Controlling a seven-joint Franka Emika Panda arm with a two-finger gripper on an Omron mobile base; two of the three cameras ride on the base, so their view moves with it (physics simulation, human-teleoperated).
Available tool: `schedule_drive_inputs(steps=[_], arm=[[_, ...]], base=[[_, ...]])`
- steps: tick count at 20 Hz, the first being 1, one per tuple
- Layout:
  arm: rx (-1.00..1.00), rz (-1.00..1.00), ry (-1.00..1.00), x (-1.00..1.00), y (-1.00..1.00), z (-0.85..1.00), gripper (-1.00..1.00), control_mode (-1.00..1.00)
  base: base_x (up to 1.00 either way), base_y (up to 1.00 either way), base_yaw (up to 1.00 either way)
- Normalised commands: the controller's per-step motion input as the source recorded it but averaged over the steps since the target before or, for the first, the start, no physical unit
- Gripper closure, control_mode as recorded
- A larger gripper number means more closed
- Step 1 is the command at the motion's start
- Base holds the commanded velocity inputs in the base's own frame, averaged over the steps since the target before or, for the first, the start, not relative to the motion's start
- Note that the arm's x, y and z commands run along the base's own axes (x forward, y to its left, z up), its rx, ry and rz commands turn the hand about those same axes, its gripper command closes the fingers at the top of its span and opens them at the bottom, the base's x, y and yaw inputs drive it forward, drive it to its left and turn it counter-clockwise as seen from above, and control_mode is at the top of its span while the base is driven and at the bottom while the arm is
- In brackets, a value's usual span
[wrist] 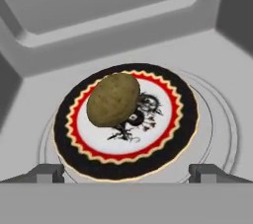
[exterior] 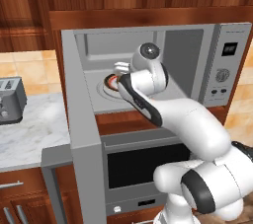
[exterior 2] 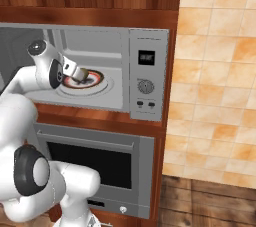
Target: Retrieve the reheated potato from the microwave, then place the potato, cheese, and condiment on the cutting board.
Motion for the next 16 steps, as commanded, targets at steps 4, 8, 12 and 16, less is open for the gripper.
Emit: schedule_drive_inputs(steps=[4, 8, 12, 16], arm=[[0.0, 0.0, 0.04, 0.39, 0.08, -0.11, -1.0, -1.0], [0.0, 0.0, 0.03, 0.3, 0.09, -0.15, -1.0, -1.0], [0.0, 0.0, 0.02, 0.32, 0.11, -0.17, -1.0, -1.0], [0.0, 0.0, 0.0, 0.33, 0.06, -0.15, -1.0, -1.0]], base=[[0.0, 0.0, 0.0], [0.0, 0.0, 0.0], [0.0, 0.0, 0.0], [0.0, 0.0, 0.0]])
